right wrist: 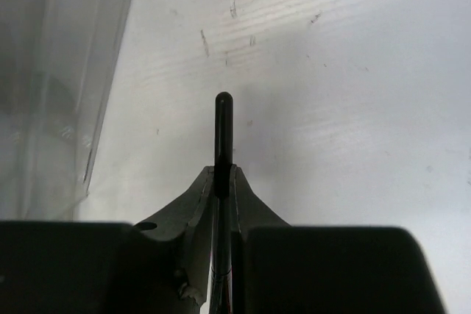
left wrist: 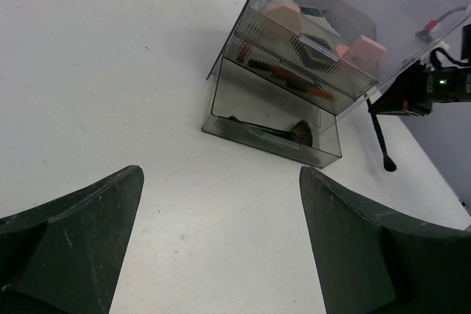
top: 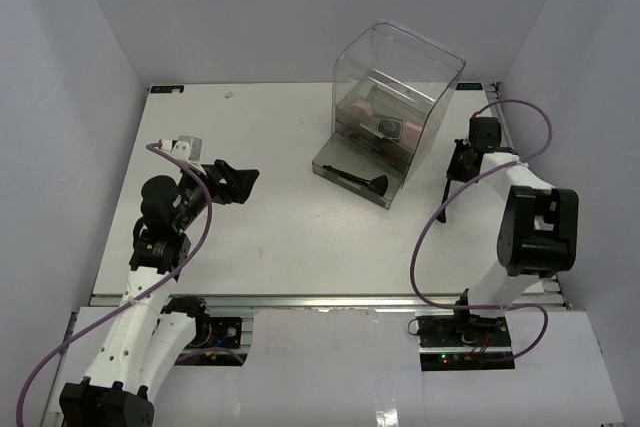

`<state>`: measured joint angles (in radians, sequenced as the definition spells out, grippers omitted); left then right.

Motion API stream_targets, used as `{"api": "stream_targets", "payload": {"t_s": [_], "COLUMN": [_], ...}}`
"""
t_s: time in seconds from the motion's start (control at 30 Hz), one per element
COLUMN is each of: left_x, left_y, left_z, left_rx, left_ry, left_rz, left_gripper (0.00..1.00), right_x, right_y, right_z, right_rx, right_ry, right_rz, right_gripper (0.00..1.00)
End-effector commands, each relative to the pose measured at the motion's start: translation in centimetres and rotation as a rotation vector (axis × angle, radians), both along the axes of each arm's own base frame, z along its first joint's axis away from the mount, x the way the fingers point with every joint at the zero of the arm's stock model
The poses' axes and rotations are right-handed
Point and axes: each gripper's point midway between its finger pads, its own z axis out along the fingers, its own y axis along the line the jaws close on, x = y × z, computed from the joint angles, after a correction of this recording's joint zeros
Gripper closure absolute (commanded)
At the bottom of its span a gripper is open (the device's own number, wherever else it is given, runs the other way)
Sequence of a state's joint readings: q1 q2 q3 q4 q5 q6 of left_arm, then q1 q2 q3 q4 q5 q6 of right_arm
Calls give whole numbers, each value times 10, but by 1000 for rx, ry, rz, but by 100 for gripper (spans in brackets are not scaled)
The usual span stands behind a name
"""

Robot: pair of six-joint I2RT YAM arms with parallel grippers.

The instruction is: Organize the makeup

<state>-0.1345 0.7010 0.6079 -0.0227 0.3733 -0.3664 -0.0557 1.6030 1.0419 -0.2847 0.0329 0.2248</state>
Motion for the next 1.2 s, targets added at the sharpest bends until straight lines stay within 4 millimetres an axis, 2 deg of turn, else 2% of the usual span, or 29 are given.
{"api": "stream_targets", "payload": {"t_s": [0.0,0.07,0.13,0.23,0.33,0.37,0.5,0.63,0.7,0.77,0.9,0.93,1.03,1.1,1.17], "left_x": [-2,-2,-3,-2,-1,-1,1,2,4,4,6,6,6,6,5], "left_y": [1,0,1,1,1,1,3,1,0,-1,-2,-2,-1,-2,-2], "left_z": [6,6,6,5,5,4,1,-4,-7,-10,-14,-15,-14,-13,-13], "left_rx": [2,2,1,3,4,5,8,10,11,12,15,16,17,15,15], "left_ry": [-28,-29,-29,-27,-25,-23,-15,-2,9,21,33,36,34,31,31], "left_rz": [2,1,2,7,7,7,14,8,2,-6,-10,-10,-6,-7,-11], "left_gripper": [2,2,2,2,2,2,2,2,2,2,2,2,2,2,2], "right_x": [-2,-14,-26,-50,-89,-95,-103,-90,-75,-48,-4,9,32,41,44], "right_y": [15,23,40,73,123,131,170,216,239,258,276,277,282,280,277], "right_z": [78,107,141,168,193,197,211,217,199,182,145,125,112,98,82], "right_rx": [-18,-43,-69,-74,-12,-22,-45,-170,-240,-278,-331,-359,-399,-417,-427], "right_ry": [-301,-410,-538,-653,-776,-793,-847,-837,-764,-688,-549,-498,-459,-420,-376], "right_rz": [194,272,419,688,1044,1096,1254,1361,1384,1379,1355,1344,1306,1281,1266], "right_gripper": [92,92,92,92,92,92,92,92,92,92,91,91,90,90,85]}}
